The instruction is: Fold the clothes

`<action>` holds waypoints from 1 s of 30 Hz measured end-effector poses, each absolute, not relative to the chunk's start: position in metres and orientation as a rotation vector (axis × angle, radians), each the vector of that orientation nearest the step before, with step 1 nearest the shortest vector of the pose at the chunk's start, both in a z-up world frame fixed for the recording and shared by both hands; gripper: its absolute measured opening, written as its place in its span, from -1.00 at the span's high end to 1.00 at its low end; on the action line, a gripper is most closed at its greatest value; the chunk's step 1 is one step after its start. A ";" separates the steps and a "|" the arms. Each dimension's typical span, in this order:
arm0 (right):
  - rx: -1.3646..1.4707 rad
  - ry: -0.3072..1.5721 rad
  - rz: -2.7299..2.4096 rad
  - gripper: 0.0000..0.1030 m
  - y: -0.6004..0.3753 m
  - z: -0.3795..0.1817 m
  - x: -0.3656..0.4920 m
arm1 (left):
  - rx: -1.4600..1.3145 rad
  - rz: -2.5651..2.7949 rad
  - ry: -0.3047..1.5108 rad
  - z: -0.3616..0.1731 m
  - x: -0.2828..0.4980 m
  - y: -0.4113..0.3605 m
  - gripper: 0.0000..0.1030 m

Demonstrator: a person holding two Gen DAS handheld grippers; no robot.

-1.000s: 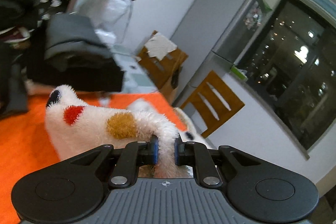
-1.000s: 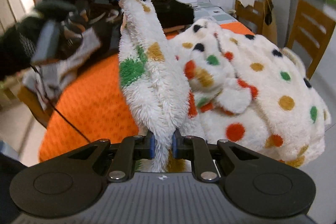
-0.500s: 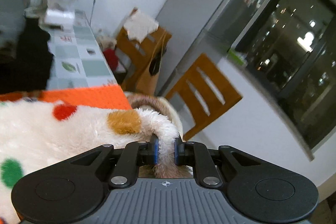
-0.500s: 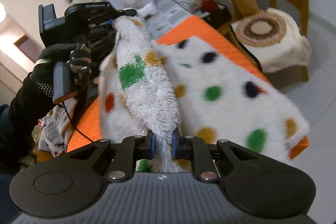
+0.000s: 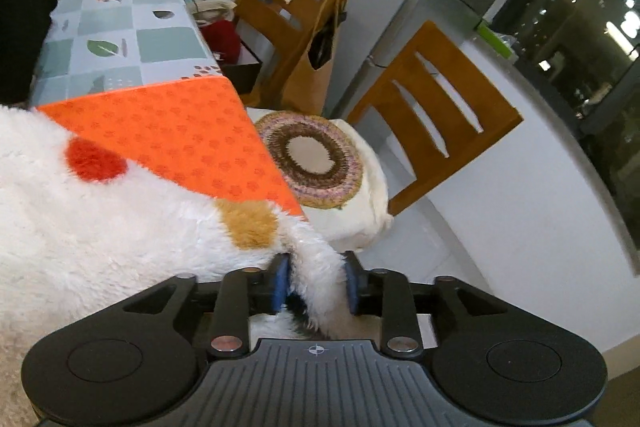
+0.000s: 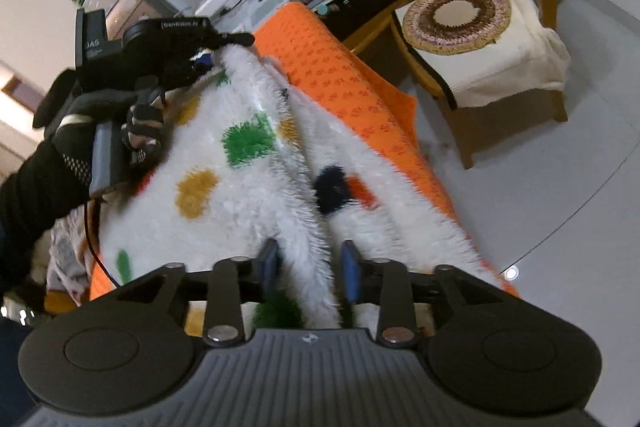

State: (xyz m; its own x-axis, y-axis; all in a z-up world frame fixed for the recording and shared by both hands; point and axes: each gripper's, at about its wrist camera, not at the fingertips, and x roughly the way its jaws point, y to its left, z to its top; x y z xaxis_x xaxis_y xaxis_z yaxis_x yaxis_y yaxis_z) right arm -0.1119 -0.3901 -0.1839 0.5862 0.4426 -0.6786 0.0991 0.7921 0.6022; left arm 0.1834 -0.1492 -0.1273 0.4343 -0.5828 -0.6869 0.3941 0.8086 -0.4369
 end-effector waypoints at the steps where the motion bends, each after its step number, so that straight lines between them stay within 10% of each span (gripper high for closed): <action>1: 0.628 0.941 0.226 0.10 -0.391 -0.184 -0.112 | -0.231 -0.626 0.926 -0.124 0.181 -0.147 -0.01; 5: 0.525 0.953 0.262 -0.06 -0.395 -0.174 -0.110 | -0.221 -0.635 0.791 -0.094 0.153 -0.134 -0.49; 14: 0.199 0.920 0.410 -0.09 -0.399 -0.138 -0.116 | -0.192 -0.510 0.587 -0.042 0.049 -0.094 -0.77; 30: -0.153 0.749 0.814 -0.28 -0.406 -0.126 -0.184 | -0.160 -0.108 0.551 -0.089 -0.183 -0.057 -0.80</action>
